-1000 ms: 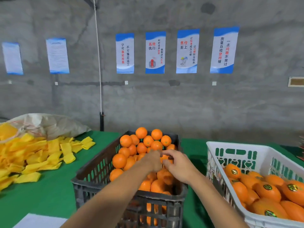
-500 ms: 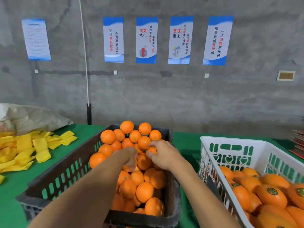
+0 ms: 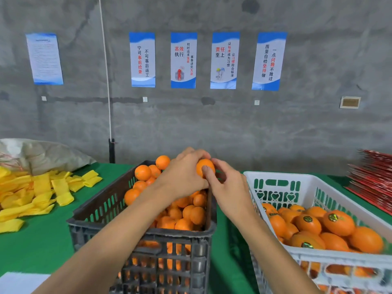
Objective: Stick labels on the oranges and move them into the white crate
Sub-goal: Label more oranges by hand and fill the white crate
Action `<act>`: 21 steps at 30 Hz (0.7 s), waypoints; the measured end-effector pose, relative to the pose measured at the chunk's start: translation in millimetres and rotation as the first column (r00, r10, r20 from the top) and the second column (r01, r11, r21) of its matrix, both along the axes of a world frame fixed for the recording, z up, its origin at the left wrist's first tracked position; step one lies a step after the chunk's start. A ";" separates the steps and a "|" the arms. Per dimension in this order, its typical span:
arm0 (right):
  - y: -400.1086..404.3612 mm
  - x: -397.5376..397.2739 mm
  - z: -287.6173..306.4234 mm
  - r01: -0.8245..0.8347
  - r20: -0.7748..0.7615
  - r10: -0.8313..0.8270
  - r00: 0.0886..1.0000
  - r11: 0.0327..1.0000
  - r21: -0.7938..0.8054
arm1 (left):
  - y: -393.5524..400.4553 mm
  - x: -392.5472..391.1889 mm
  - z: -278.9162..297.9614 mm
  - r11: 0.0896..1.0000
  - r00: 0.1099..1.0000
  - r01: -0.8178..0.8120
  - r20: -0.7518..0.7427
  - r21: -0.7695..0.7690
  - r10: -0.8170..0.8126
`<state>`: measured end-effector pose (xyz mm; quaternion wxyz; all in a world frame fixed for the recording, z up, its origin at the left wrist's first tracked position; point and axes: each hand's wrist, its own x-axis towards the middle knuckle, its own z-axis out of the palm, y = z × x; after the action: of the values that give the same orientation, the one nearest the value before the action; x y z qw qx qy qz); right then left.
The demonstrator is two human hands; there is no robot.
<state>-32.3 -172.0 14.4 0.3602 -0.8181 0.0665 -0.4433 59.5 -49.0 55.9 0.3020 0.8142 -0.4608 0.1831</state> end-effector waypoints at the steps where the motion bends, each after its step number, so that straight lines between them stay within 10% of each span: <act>1: 2.5 -15.3 -0.2 -0.014 0.043 0.014 0.999 1.000 0.021 | 2.3 -17.2 0.7 1.000 0.999 0.010 0.043 -0.024 -0.009; 9: 10.5 -129.3 -73.5 -0.009 0.246 -0.045 0.968 0.977 0.211 | 0.3 -127.1 -72.8 0.942 0.960 0.263 0.151 -0.207 -0.235; 21: 7.9 -159.9 -235.7 -0.023 -0.287 0.167 0.943 0.894 0.447 | -15.4 -148.6 -295.1 0.980 0.931 0.113 -0.327 -0.163 -0.162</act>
<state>-192.2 -164.0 -221.4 0.5408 -0.7789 0.1809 -0.2609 -89.1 -64.4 -239.2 0.4456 0.7758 -0.4439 0.0508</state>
